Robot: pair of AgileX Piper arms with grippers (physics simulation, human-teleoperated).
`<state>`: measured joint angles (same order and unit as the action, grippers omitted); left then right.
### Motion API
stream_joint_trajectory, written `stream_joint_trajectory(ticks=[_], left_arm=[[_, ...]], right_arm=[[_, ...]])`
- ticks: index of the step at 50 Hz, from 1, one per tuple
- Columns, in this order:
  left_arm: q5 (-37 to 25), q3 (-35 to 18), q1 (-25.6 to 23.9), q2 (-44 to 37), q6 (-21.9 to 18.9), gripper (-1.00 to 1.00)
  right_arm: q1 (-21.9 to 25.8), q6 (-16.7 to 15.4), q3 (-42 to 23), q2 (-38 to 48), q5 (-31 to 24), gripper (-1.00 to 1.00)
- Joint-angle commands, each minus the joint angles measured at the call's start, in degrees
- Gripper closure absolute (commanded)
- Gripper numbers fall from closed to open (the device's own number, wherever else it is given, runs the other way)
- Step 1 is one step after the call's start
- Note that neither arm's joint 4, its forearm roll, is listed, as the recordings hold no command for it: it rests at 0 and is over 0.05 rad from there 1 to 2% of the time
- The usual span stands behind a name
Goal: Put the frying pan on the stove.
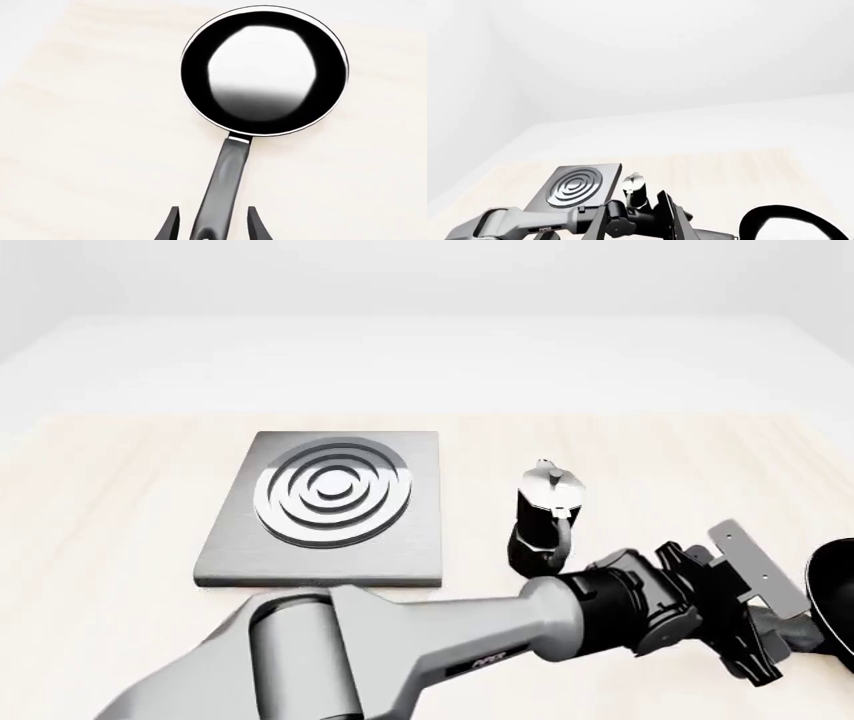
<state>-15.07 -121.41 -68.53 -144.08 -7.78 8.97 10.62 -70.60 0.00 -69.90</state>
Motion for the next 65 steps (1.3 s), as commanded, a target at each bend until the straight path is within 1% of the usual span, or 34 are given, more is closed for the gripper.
stream_joint_trajectory(ticks=[1,9,15,26,27,30,31,34,38,39,42,43,48,50,52,53,65], left_arm=[[0.2,-1.3,0.4,-2.2,0.4,-1.0],[0.3,-2.4,0.5,-4.0,0.7,-1.0],[-0.8,-5.0,0.8,-6.0,0.6,-1.0],[-0.7,-5.8,0.7,-7.1,0.9,-1.0],[-0.7,-5.8,0.7,-7.1,0.9,1.0],[-0.7,-5.6,0.8,-7.1,0.5,1.0],[-1.5,-6.8,1.3,-7.5,-0.1,1.0],[-1.6,-6.7,1.4,-7.2,-0.4,1.0],[-0.2,-2.4,0.7,-3.8,-1.2,1.0],[0.6,-0.4,0.2,-2.3,-1.7,1.0],[0.1,0.3,0.3,-1.0,-2.5,1.0],[0.7,2.5,-0.1,1.6,-2.4,1.0],[0.6,4.5,0.0,5.0,-3.4,1.0],[1.5,7.4,-0.6,7.8,-3.5,1.0],[1.5,7.7,-0.5,8.3,-3.7,1.0],[2.0,9.8,-1.1,10.7,-3.8,1.0],[1.2,12.5,-0.5,17.8,-4.6,1.0]], right_arm=[[0.1,0.2,0.0,0.0,0.0,-1.0],[0.0,0.5,0.2,0.0,0.0,-1.0],[-0.1,0.8,0.2,0.0,0.0,-1.0],[-0.2,1.1,0.5,0.0,0.0,-1.0],[-0.2,1.0,0.5,0.0,0.0,-1.0],[-0.2,1.0,0.5,0.0,0.0,-1.0],[-0.1,0.9,0.5,0.0,0.0,-1.0],[-0.1,0.9,0.4,0.0,0.0,-1.0],[-0.2,0.7,0.4,0.0,0.0,-1.0],[-0.2,0.7,0.4,0.0,0.0,-1.0],[-0.3,0.5,0.3,0.0,0.0,-1.0],[-0.3,0.3,0.2,0.0,0.0,-1.0],[-0.2,-0.1,0.0,0.0,0.0,-1.0],[-0.3,-0.1,0.0,0.0,0.0,-1.0],[-0.3,-0.1,0.0,0.0,0.0,-1.0],[-0.3,-0.3,0.0,0.0,0.0,-1.0],[-0.1,-1.1,-0.2,0.0,0.0,-1.0]])
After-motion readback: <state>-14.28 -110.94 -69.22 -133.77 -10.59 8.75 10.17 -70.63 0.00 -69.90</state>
